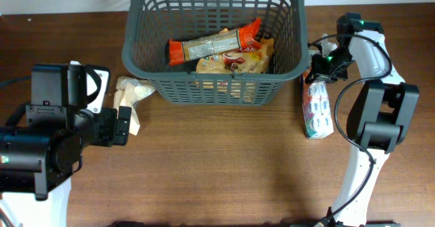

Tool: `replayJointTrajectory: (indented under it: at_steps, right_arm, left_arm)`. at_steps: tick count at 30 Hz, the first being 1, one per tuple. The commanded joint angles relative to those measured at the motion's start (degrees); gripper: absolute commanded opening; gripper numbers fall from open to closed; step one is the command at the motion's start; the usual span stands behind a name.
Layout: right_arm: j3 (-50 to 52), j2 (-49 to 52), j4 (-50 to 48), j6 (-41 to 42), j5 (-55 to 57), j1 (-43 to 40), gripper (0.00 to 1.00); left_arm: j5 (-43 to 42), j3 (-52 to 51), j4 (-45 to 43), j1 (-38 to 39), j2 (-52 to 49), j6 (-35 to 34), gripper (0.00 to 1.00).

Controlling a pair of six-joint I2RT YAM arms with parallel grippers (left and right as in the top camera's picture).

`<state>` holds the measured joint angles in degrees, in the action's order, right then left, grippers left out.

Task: Pack container
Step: 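Grasp the white Kleenex tissue pack with the right gripper, then place the Kleenex pack into the basket and withdraw the right gripper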

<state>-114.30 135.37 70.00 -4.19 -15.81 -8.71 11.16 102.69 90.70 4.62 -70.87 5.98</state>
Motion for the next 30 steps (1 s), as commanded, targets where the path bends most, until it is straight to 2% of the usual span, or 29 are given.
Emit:
replayJointTrajectory:
  at_steps: [1, 5, 9, 12, 14, 20, 24, 28, 30]
  right_arm:
    - [-0.22, -2.67, 0.04, 0.22, -0.52, -1.01, 0.04]
    - [-8.33, -10.71, 1.18, 0.26, -0.57, -3.61, 0.04]
    - [-24.35, -20.24, 1.73, -0.46, -4.28, -3.61, 0.04]
    - [-36.63, -25.94, 1.77, -10.40, -8.72, 1.22, 0.04]
    - [-40.33, -27.87, 2.05, -17.09, -10.03, 6.03, 0.04]
    - [-40.13, -27.52, 10.84, -50.18, -10.51, 28.94, 0.04]
    - [-37.13, -22.40, 11.10, -62.05, -5.92, 35.41, 0.04]
    - [-36.11, -15.41, 8.76, -64.37, -3.63, 36.41, 0.04]
    - [-36.11, -10.08, 8.13, -61.72, -3.65, 36.41, 0.04]
  left_arm:
    - [-0.22, 0.48, 0.07, -0.28, 0.17, -0.37, 0.99]
    - [-0.22, 0.48, 0.07, -0.28, 0.17, -0.35, 0.99]
    - [-0.22, 0.48, 0.07, -0.28, 0.17, -0.35, 0.99]
    - [-0.22, 0.48, 0.07, -0.28, 0.17, -0.35, 0.99]
    - [-0.22, 0.48, 0.07, -0.28, 0.17, -0.35, 0.99]
    - [-0.22, 0.48, 0.07, -0.28, 0.17, -0.37, 0.99]
    - [-0.22, 0.48, 0.07, -0.28, 0.17, -0.35, 0.99]
    - [-0.22, 0.48, 0.07, -0.28, 0.17, -0.35, 0.99]
    - [-0.22, 0.48, 0.07, -0.28, 0.17, -0.37, 0.99]
